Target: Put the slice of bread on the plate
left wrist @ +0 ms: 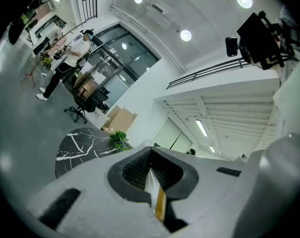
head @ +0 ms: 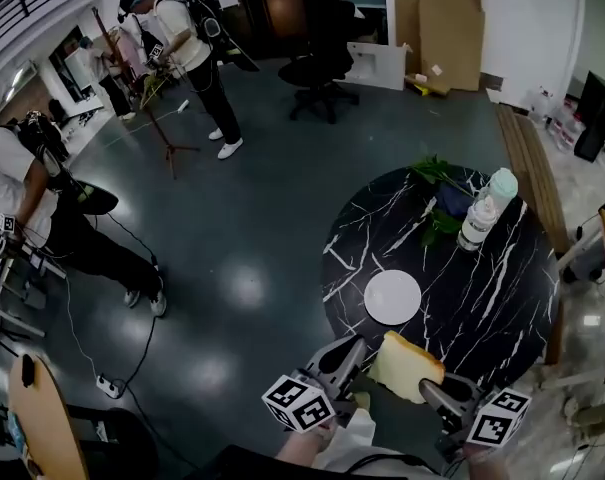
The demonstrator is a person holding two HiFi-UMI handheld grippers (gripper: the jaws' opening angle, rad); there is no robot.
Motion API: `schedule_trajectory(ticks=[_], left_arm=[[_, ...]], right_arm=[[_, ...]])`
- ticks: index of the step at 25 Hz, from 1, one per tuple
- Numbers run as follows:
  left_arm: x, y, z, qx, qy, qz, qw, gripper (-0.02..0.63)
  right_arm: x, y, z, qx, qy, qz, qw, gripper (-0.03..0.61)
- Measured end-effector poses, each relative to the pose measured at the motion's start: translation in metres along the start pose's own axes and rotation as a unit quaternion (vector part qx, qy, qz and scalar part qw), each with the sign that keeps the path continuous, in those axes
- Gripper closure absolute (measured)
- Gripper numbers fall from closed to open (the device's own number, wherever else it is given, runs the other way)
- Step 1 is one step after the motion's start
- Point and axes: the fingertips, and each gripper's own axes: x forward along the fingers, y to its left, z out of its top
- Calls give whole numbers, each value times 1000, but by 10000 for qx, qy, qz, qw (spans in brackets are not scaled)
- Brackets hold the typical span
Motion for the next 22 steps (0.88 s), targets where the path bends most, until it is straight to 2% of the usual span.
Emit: schedule_trajectory(ticks=[5,14,19,22], left_arm=[[22,31,12,120,119,93,9998,604],[56,69,23,177,255,7,9995,604],[66,84,6,104,321,29,9994,604],[74,94,-4,27,331,95,9994,604]], right_arm=[[29,-17,23,64,-13,-86,9999,491],[61,-53,49,213,-106,-411,9989,491],[69,-78,48,457,-25,-513,9976,491],[75,-99,47,766,-6,-563,9955,491]])
